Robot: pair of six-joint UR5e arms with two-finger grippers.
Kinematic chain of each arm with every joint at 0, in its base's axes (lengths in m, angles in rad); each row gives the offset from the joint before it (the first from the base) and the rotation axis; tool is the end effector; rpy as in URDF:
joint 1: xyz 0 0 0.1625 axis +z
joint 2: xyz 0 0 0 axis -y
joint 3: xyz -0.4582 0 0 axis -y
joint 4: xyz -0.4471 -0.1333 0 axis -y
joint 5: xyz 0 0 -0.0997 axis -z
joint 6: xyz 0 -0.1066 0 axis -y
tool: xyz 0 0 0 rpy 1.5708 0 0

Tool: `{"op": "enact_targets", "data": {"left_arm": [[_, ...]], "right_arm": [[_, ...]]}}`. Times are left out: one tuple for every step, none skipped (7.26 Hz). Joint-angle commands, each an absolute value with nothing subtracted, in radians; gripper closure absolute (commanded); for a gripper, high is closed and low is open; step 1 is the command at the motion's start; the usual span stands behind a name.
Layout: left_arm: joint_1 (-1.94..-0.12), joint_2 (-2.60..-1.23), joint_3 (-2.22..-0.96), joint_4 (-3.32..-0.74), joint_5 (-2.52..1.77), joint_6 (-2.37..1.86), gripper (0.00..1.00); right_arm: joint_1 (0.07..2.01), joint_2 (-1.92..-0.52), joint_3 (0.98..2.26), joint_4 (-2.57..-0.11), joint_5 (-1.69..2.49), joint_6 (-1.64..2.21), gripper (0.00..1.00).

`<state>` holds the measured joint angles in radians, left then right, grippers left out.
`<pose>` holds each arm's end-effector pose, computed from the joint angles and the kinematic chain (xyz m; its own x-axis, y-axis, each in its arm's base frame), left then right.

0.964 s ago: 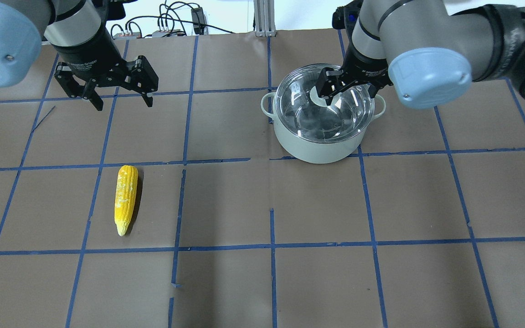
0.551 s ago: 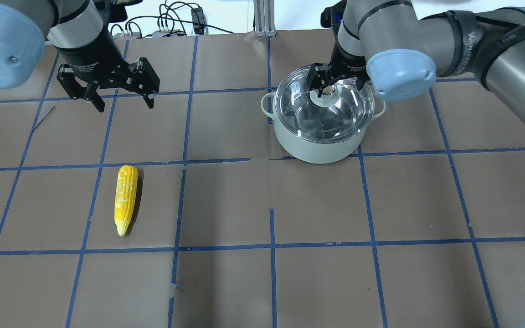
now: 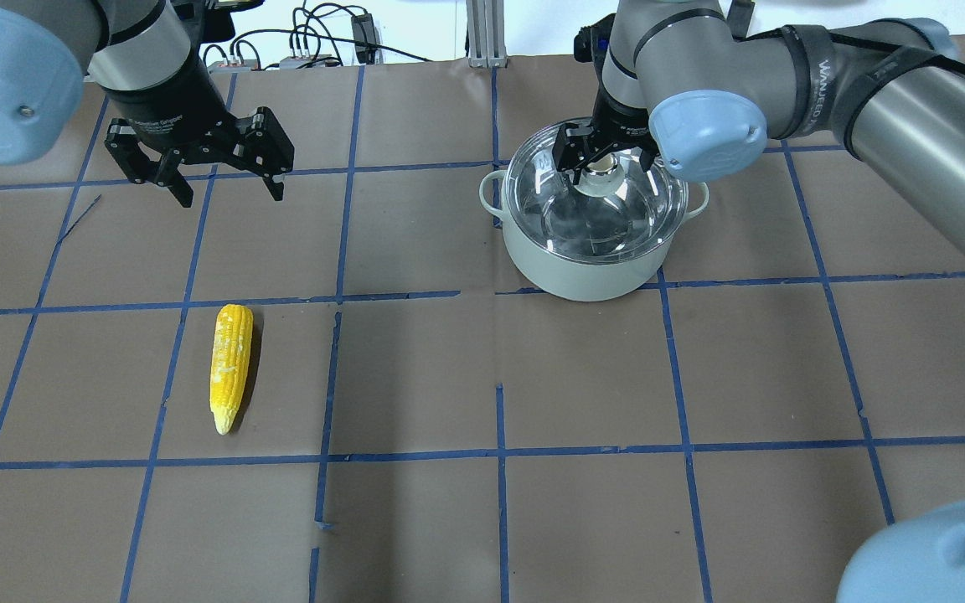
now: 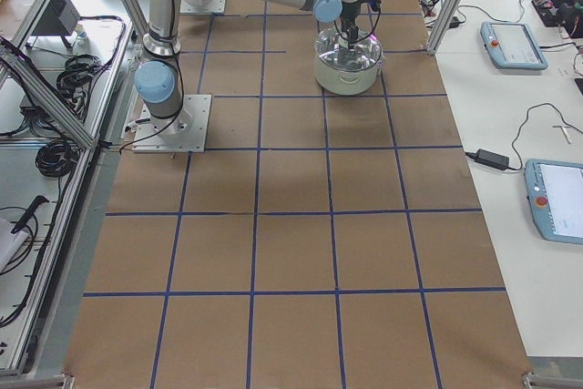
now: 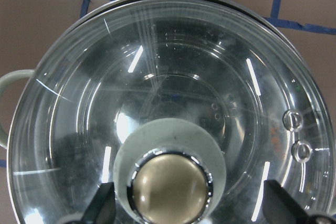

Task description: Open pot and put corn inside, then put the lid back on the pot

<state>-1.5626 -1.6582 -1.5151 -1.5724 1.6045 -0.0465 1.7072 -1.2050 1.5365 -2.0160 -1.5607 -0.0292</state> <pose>-0.1249 -0.5840 0.4950 -0.9979 -0.0535 -0.0352 -0.0546 0.9980 0.0317 0.2280 -0.6730 0.3503 -0.9861 -0.1658 -0.0067 -0.1640 0.9799 -0.1137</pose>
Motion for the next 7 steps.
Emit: {"op": "enact_targets", "data": {"left_arm": [[-1.563,-1.658,-1.516,-1.572,1.605,-0.048,0.00],[-1.562,-1.658,-1.516,-1.572,1.605,-0.046,0.00],[-1.563,-1.658,-1.516,-1.572,1.605,-0.046,0.00],[-1.562,-1.658,-1.516,-1.572,1.605,-0.046,0.00],[-1.563,-1.658,-1.516,-1.569,1.605,-0.046,0.00],[-1.562,-1.658,-1.514,-1.569,1.605,-0.045,0.00],[-1.562,-1.658,-1.514,-1.569,1.605,-0.044,0.00]], "right_arm": [[1.709,-1.201,1.536,-2.016,-1.563,-0.031,0.07],[1.709,-1.201,1.531,-2.016,-1.563,-0.031,0.07],[1.709,-1.194,1.505,-2.014,-1.565,-0.029,0.07],[1.709,-1.183,1.485,-2.008,-1.566,-0.029,0.07],[1.710,-1.177,1.483,-2.006,-1.565,-0.028,0.07],[1.715,-1.175,1.486,-2.006,-1.563,-0.028,0.08],[1.735,-1.174,1.486,-2.008,-1.568,-0.026,0.08]]}}
